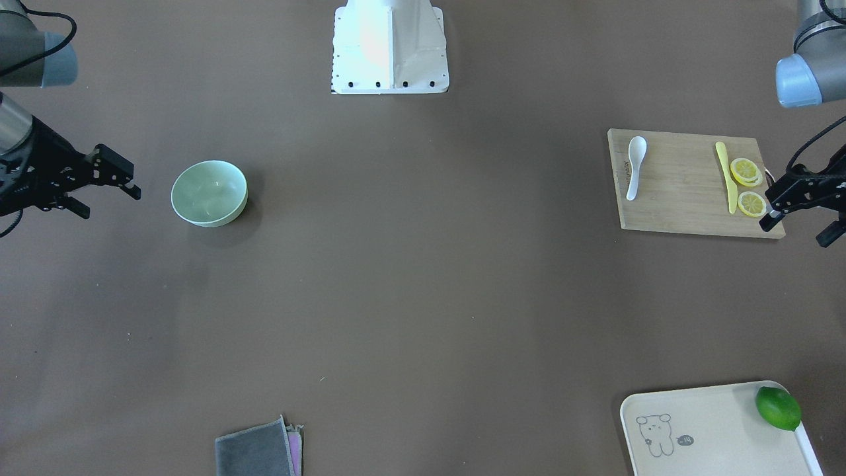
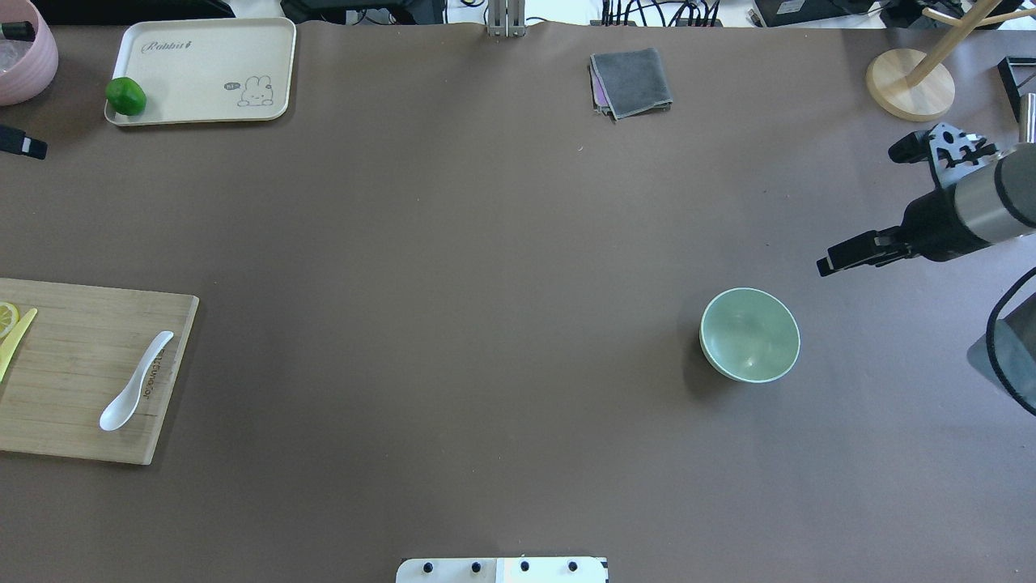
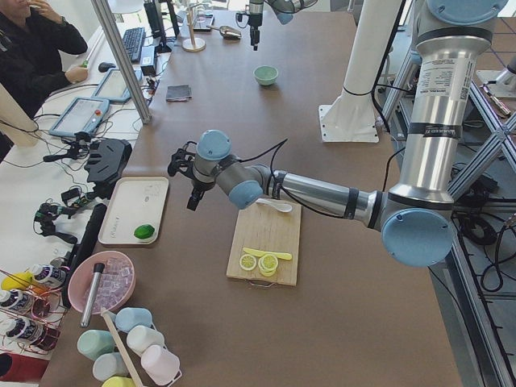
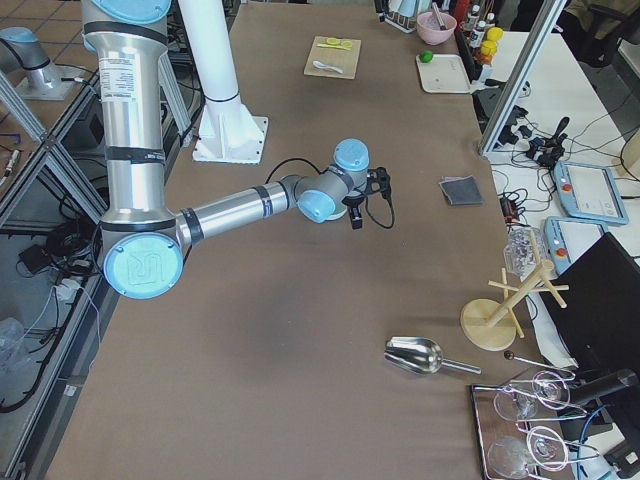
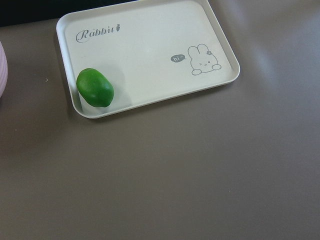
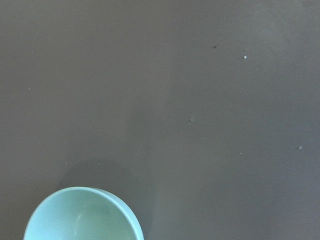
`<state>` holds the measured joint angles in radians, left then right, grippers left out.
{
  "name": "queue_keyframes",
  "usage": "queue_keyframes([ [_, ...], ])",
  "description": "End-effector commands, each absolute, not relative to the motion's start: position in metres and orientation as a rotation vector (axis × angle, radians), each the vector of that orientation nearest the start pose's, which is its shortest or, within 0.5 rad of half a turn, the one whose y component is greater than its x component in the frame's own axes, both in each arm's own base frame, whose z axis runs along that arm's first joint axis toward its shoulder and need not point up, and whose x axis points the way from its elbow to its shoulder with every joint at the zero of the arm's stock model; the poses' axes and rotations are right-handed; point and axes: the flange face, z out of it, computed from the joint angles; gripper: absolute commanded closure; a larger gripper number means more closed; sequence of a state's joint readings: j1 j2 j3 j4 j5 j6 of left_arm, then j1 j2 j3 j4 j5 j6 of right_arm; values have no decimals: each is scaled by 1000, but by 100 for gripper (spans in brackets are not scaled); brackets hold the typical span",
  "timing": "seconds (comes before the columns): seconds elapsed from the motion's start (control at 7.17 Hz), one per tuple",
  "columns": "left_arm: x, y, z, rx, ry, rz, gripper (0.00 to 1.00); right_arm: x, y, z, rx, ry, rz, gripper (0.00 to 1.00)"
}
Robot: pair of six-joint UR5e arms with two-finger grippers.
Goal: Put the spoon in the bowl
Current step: 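Reach the right gripper to the pale green bowl rim and grasp it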
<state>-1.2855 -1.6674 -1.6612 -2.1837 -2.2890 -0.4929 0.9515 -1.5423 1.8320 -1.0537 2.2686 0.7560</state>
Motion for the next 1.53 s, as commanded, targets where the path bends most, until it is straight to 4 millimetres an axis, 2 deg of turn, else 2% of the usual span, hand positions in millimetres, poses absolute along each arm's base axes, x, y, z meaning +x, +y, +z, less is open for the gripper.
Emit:
queue_keyframes([
  [0.0, 91, -546, 493, 448, 916, 100, 2, -284, -444, 451, 148, -984, -146, 1],
  [0.28, 91, -547, 493, 452, 916, 109, 2, -312, -435, 476, 133, -922, -162, 1],
  [0.42, 91, -548, 494, 451, 915, 110, 2, -317, -433, 475, 131, -925, -172, 1],
  [0.7, 92, -550, 493, 450, 918, 112, 2, -327, -426, 476, 118, -925, -194, 7],
  [0.98, 92, -551, 490, 451, 920, 108, 2, -331, -423, 476, 119, -925, -210, 38],
  [1.12, 93, -552, 489, 451, 921, 106, 2, -331, -422, 475, 115, -929, -206, 59],
  [1.26, 92, -551, 486, 454, 925, 106, 2, -331, -422, 476, 116, -928, -208, 100],
  [1.4, 93, -551, 485, 456, 925, 106, 2, -329, -420, 477, 114, -926, -204, 100],
])
